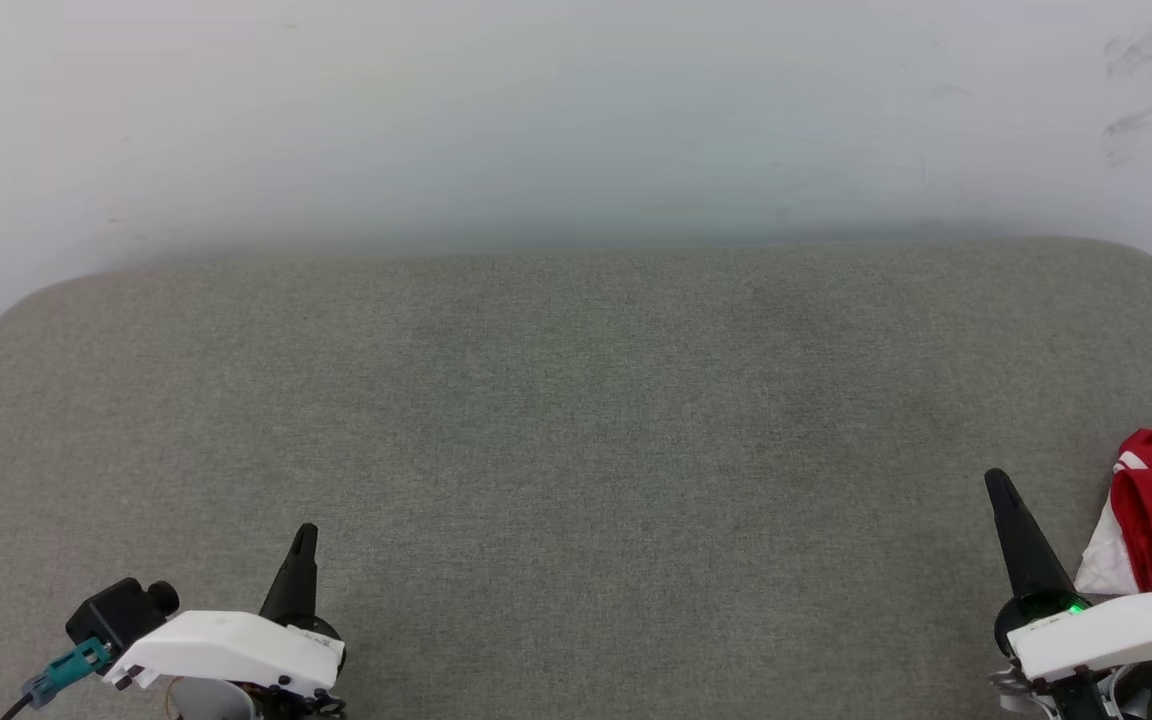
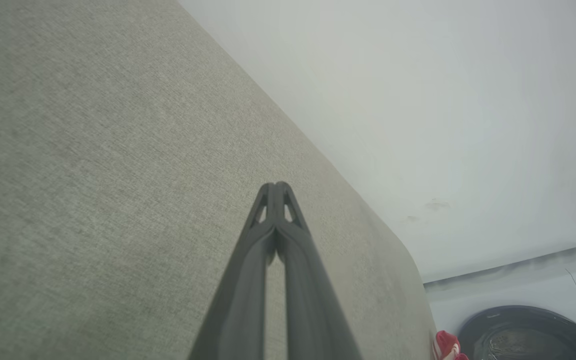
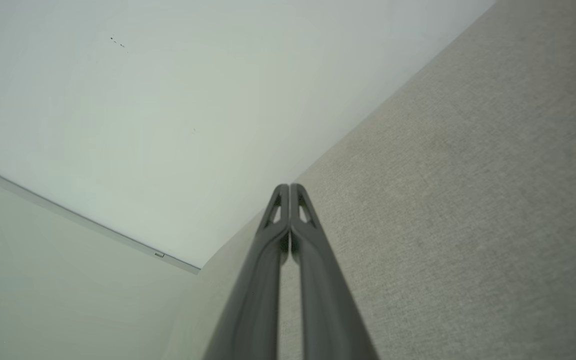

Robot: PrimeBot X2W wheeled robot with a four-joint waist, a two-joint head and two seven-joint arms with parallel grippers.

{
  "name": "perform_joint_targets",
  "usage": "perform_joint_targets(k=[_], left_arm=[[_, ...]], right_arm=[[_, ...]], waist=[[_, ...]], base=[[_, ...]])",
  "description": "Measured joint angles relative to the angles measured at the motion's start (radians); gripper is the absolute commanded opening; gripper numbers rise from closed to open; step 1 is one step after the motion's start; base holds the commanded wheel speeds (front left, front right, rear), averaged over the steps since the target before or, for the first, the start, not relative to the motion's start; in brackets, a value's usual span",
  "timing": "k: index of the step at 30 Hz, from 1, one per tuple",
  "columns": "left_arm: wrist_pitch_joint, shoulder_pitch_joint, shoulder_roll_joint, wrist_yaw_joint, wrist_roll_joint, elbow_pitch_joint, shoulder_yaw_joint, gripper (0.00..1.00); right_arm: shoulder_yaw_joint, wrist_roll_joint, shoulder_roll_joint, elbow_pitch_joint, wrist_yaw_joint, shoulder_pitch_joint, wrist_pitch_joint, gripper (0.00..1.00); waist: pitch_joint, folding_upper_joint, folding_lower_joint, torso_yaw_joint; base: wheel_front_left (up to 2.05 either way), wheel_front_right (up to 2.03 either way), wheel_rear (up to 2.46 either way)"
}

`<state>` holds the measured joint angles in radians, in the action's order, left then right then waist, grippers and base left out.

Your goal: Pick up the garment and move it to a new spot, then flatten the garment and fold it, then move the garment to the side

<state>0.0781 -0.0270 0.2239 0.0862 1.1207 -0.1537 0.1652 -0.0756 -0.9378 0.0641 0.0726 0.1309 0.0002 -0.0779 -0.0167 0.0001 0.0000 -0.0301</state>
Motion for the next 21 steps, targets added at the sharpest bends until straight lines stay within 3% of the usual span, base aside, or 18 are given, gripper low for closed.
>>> perform_joint_targets(k=[21], left_arm=[[-0.059, -0.024, -0.053, -0.075, 0.173, -0.031, -0.087, 0.0]], right_arm=[[-0.012, -0.229, -0.002, 0.059, 0.0, -0.036, -0.011, 0.0]], waist=[[0.005, 0.0, 0.0, 0.008]], base=[[0.0, 0.0, 0.0]])
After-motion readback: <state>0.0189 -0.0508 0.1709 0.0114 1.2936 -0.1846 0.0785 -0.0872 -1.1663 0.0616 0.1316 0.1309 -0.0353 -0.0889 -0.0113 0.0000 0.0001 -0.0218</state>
